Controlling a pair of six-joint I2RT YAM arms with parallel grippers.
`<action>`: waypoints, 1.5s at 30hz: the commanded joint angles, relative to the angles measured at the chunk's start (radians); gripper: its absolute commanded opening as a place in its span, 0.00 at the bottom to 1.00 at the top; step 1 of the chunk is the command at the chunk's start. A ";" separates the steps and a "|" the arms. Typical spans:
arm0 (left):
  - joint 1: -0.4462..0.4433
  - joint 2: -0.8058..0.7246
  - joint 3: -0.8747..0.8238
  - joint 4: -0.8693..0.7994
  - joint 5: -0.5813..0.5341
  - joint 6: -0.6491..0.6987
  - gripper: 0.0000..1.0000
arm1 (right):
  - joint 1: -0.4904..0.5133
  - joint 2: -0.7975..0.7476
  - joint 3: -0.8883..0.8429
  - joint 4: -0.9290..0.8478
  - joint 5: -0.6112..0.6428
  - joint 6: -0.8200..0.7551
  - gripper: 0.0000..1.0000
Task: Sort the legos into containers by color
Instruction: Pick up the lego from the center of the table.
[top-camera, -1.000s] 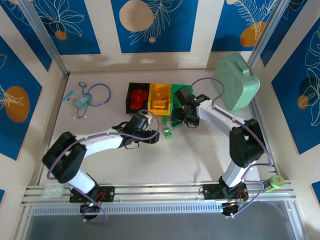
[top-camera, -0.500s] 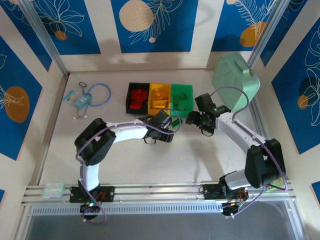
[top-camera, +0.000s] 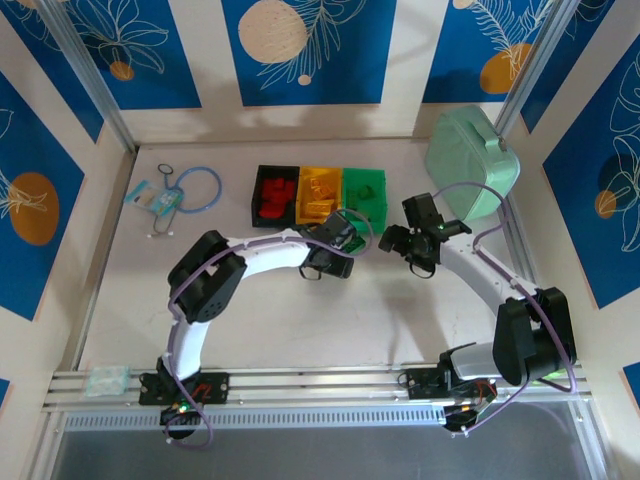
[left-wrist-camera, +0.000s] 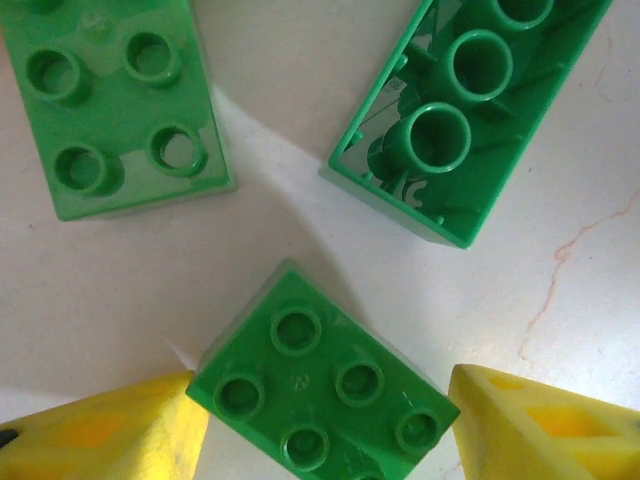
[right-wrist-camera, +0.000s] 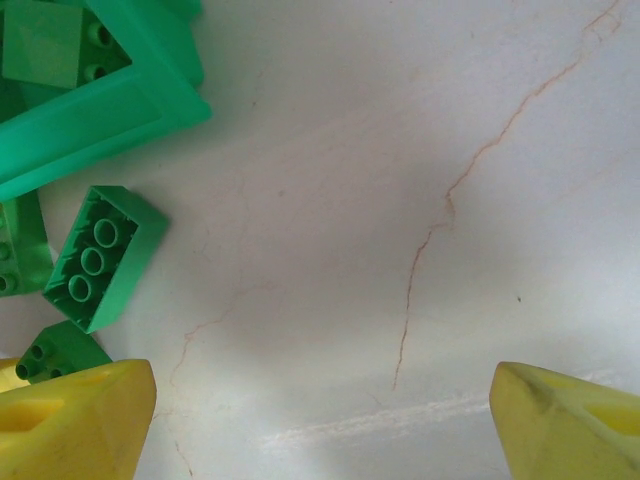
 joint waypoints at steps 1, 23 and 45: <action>-0.008 0.053 0.050 -0.010 0.003 0.005 0.64 | -0.011 -0.032 -0.021 0.012 -0.033 0.006 0.87; -0.020 0.015 0.036 -0.021 -0.009 0.042 0.37 | -0.017 -0.047 -0.024 0.011 -0.044 0.010 0.87; -0.020 -0.085 0.054 -0.050 -0.088 0.076 0.26 | -0.024 -0.078 -0.058 0.015 -0.012 0.030 0.87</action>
